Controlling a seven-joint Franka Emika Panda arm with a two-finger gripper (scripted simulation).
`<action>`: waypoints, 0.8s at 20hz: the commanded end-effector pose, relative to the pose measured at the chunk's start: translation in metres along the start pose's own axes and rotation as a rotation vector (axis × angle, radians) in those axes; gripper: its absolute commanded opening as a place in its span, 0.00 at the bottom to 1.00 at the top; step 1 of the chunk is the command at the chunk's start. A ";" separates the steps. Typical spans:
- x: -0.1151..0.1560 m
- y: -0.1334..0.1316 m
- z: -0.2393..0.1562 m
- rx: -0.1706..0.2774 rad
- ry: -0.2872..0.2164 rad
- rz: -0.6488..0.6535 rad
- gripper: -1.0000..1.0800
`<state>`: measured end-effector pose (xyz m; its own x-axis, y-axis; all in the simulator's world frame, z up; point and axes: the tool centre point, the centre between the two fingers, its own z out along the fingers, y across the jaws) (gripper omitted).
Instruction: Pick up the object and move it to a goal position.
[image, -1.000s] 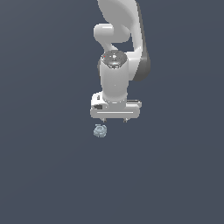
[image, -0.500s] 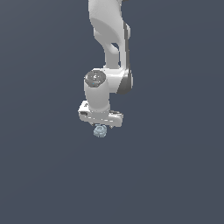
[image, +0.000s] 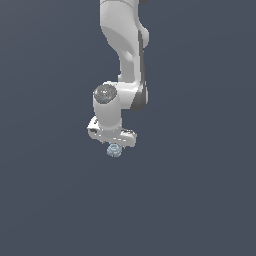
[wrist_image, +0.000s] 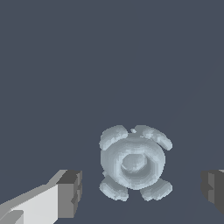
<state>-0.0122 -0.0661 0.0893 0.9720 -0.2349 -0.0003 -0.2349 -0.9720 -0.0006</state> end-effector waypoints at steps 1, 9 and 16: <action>0.000 0.000 0.006 0.000 -0.001 0.000 0.96; -0.001 0.001 0.042 -0.001 0.000 0.004 0.96; 0.000 0.001 0.049 -0.001 0.000 0.004 0.00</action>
<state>-0.0129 -0.0670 0.0413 0.9711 -0.2388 0.0002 -0.2388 -0.9711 -0.0001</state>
